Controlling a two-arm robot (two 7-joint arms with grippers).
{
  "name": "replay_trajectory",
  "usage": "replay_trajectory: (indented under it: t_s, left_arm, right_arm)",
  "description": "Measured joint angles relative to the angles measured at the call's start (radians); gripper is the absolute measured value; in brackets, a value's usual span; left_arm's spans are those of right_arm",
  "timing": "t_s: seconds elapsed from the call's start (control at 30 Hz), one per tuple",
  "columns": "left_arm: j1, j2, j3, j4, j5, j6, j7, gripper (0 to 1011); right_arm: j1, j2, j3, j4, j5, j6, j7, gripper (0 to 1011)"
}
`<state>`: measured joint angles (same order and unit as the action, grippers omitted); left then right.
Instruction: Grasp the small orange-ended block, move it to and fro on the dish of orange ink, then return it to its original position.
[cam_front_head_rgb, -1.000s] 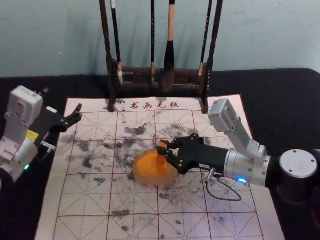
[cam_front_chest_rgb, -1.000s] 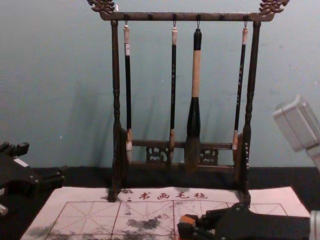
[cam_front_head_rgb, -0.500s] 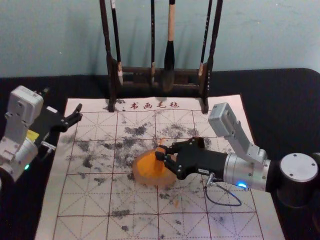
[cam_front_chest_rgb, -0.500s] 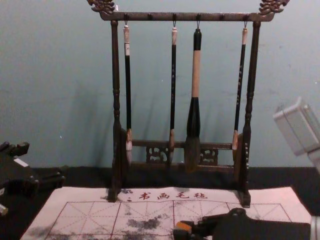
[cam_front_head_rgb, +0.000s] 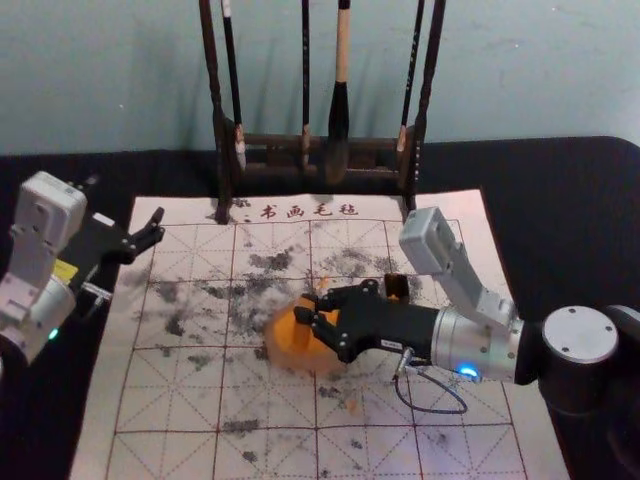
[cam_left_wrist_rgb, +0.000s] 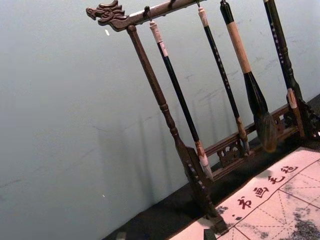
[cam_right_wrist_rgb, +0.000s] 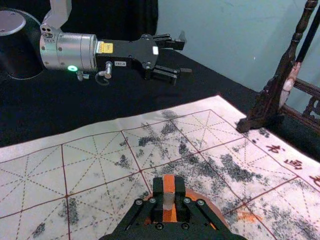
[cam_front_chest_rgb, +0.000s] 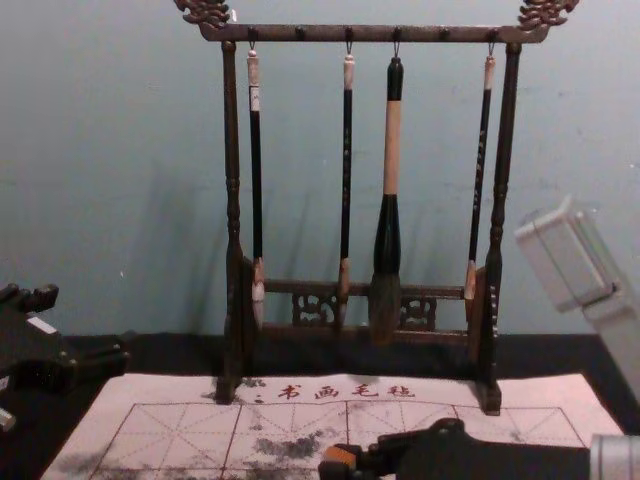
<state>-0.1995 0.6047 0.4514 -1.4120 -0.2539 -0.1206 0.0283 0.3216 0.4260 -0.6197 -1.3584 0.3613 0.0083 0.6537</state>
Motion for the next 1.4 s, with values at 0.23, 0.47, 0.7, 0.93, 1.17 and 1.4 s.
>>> replay_trajectory:
  t_s: [0.23, 0.47, 0.7, 0.93, 1.17, 1.4]
  left_arm:
    - [0.0, 0.0, 0.0, 0.0, 0.0, 0.0, 0.0, 1001]
    - [0.0, 0.0, 0.0, 0.0, 0.0, 0.0, 0.0, 1001]
    - [0.0, 0.0, 0.0, 0.0, 0.0, 0.0, 0.0, 1001]
    - [0.0, 0.0, 0.0, 0.0, 0.0, 0.0, 0.0, 1001]
    - [0.0, 0.0, 0.0, 0.0, 0.0, 0.0, 0.0, 1001]
    - [0.0, 0.0, 0.0, 0.0, 0.0, 0.0, 0.0, 1001]
  right_arm:
    - [0.015, -0.018, -0.007, 0.021, -0.005, -0.001, -0.007, 126]
    - [0.03, -0.037, -0.009, 0.046, -0.014, -0.008, -0.018, 126]
    - [0.037, -0.047, -0.002, 0.062, -0.021, -0.01, -0.03, 126]
    - [0.041, -0.05, 0.008, 0.073, -0.025, -0.012, -0.038, 126]
    - [0.041, -0.046, 0.019, 0.075, -0.029, -0.012, -0.044, 126]
    - [0.026, -0.03, 0.033, 0.055, -0.03, -0.011, -0.046, 126]
